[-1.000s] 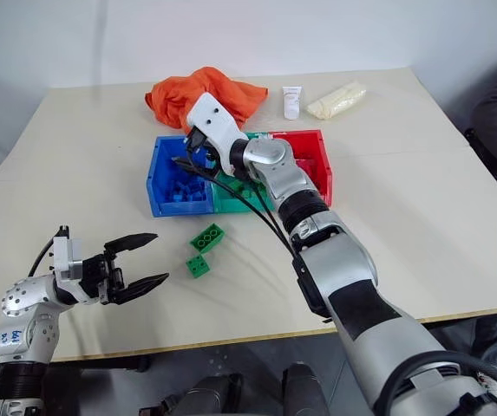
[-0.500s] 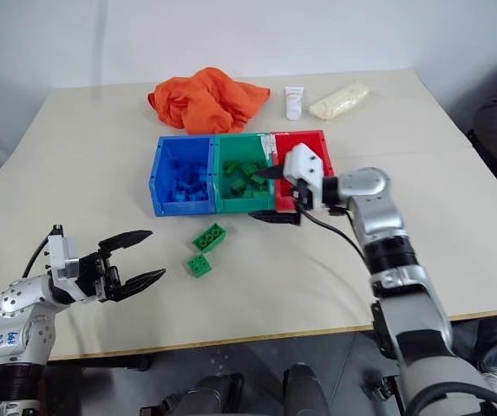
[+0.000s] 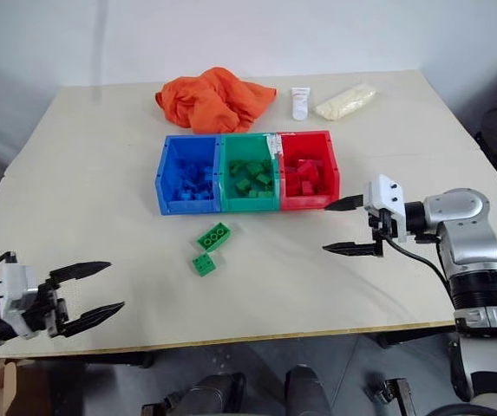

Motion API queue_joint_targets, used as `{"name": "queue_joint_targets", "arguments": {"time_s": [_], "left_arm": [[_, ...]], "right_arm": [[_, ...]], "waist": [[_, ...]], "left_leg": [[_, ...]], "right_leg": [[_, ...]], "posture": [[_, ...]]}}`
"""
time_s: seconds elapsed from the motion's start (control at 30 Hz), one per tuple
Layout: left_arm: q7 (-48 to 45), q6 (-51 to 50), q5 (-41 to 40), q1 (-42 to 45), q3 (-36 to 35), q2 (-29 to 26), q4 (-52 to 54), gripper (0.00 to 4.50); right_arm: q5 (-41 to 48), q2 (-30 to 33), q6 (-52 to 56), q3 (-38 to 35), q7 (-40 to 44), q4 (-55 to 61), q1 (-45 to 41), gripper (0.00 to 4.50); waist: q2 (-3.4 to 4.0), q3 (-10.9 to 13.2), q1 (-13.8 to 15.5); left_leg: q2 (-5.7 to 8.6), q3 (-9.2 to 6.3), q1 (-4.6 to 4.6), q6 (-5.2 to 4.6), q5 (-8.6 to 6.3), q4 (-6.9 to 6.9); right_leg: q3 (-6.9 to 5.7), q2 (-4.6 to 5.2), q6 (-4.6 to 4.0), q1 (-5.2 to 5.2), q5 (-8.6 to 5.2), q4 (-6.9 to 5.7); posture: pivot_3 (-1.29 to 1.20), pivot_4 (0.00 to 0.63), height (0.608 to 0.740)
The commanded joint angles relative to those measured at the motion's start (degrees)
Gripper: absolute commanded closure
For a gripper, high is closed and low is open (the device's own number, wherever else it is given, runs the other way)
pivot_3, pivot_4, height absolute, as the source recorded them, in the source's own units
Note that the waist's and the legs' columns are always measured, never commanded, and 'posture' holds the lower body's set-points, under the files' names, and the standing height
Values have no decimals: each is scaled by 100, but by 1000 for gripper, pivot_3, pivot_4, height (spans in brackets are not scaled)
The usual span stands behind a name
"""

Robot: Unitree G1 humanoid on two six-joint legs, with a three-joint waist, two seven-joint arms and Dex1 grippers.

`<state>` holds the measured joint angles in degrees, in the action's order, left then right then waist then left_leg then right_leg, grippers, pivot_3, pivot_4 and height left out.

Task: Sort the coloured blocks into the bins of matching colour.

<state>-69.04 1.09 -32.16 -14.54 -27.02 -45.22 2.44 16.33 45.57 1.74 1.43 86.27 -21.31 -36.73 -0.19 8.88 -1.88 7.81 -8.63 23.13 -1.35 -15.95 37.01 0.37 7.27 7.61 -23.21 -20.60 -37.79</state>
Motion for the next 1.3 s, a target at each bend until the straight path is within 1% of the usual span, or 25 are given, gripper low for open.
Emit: {"name": "queue_joint_targets", "arguments": {"time_s": [0.03, 0.1, 0.27, 0.37, 0.47, 0.57, 0.63, 0.7, 0.77, 0.97, 1.07, 1.17, 1.3], "left_arm": [[-7, -87, -88, -217, -328, -100, 337, 0], [13, -126, -82, -246, -320, -91, 416, 0], [249, -300, -7, -100, 40, 49, 802, 0], [661, -293, 448, 251, 758, 316, 983, 0], [820, -242, 725, 470, 1144, 472, 975, 0], [1353, -247, 1258, 1131, 1888, 960, 735, 0], [1660, -359, 1546, 1483, 2217, 1205, 591, 0], [1855, -332, 1800, 1732, 2391, 1330, 348, 0], [1865, -296, 1839, 1930, 2523, 1416, 141, 0], [2073, -414, 2254, 2554, 3012, 1617, -476, 0], [2016, -415, 2250, 2759, 3144, 1705, -636, 0], [2023, -433, 2323, 2883, 3253, 1771, -715, 615], [2040, -451, 2340, 2954, 3313, 1791, -785, 1858]], "right_arm": [[171, 129, 89, -220, -47, 274, 30, 18], [196, 90, 133, -212, -111, 346, 55, 18], [267, 79, 258, -193, -189, 592, 149, 18], [417, 170, 415, -288, -196, 946, 358, 18], [509, 242, 538, -359, -236, 1221, 527, 18], [584, 315, 674, -523, -432, 1543, 806, 18], [629, 348, 782, -606, -555, 1759, 989, 18], [663, 363, 855, -681, -657, 1918, 1109, 18], [698, 389, 919, -742, -749, 2045, 1215, 18], [776, 427, 1050, -959, -1016, 2401, 1578, 18], [799, 430, 1110, -1018, -1139, 2543, 1706, 18], [810, 429, 1146, -1062, -1226, 2658, 1823, 0], [832, 444, 1170, -1088, -1315, 2730, 1886, 0]], "waist": [[3, 2, 36], [5, 3, 70], [6, 3, 145], [13, 7, 192], [11, 7, 194], [15, 6, 203], [15, 6, 242], [8, 3, 236], [7, 3, 193], [8, 3, 204], [8, 3, 209], [8, 3, 219], [8, 3, 224]], "left_leg": [[0, 2, 0, -1, -1, 3], [0, 2, -1, -2, -1, 6], [1, 3, -1, -3, -2, 7], [1, 3, -2, -3, -2, 7], [2, 2, -2, -3, -2, 9], [2, 2, -4, -3, -2, 9], [3, 0, -6, -3, -1, 15], [3, 1, -5, -3, -1, 18], [2, 4, -9, -3, -2, 14], [2, 3, -9, -3, -2, 17], [4, 3, -9, -3, -2, 19], [5, 2, -9, -3, -2, 20], [5, 2, -9, -3, -2, 22]], "right_leg": [[0, 0, 0, 4, 0, 4], [-2, 1, 0, 10, 0, 6], [-2, 2, 0, 13, 0, 9], [-3, 2, 0, 16, 0, 10], [-5, 2, 0, 21, 0, 15], [-6, 2, 0, 21, 0, 13], [-11, 1, 1, 29, 1, 14], [-12, 1, 3, 31, 1, 14], [-11, 0, 3, 30, 1, 11], [-13, 0, 3, 29, 1, 10], [-13, 1, 4, 31, 2, 10], [-13, 2, 4, 32, 2, 9], [-13, 2, 5, 33, 3, 9]], "posture": [[0, 150, 740], [0, 150, 740], [0, 150, 740], [0, 150, 740], [0, 150, 740], [0, 150, 740], [0, 150, 740], [0, 150, 740], [0, 150, 740], [0, 150, 740], [0, 150, 740], [0, 150, 740], [0, 150, 740]]}}
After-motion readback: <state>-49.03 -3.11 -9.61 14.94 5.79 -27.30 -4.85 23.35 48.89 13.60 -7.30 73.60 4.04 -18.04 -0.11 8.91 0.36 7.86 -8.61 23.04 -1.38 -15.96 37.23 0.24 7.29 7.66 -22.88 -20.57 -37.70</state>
